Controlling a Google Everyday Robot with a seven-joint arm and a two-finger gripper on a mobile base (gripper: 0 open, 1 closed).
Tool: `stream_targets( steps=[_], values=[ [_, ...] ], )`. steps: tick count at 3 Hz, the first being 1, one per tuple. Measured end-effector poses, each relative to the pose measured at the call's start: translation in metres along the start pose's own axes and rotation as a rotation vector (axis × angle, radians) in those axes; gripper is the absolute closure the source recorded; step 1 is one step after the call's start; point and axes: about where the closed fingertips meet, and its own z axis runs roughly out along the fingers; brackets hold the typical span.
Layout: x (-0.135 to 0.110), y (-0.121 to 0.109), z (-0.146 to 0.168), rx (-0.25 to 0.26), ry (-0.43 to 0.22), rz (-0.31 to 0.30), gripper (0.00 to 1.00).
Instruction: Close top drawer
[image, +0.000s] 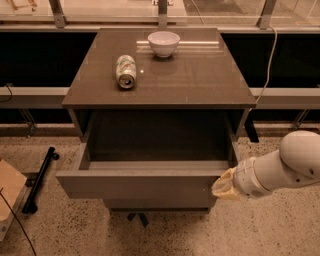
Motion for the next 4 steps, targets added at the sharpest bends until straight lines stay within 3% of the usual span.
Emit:
stream_targets(
  steps=[1, 2, 4],
  values=[
    [-0.007, -0.033, 0.020, 0.039, -0.059, -0.023, 1.00],
    [-0.007, -0.034, 0.020, 0.039, -0.059, -0.024, 1.00],
    [-0.026, -0.064, 0.049, 0.072, -0.156, -0.053, 0.99]
  ],
)
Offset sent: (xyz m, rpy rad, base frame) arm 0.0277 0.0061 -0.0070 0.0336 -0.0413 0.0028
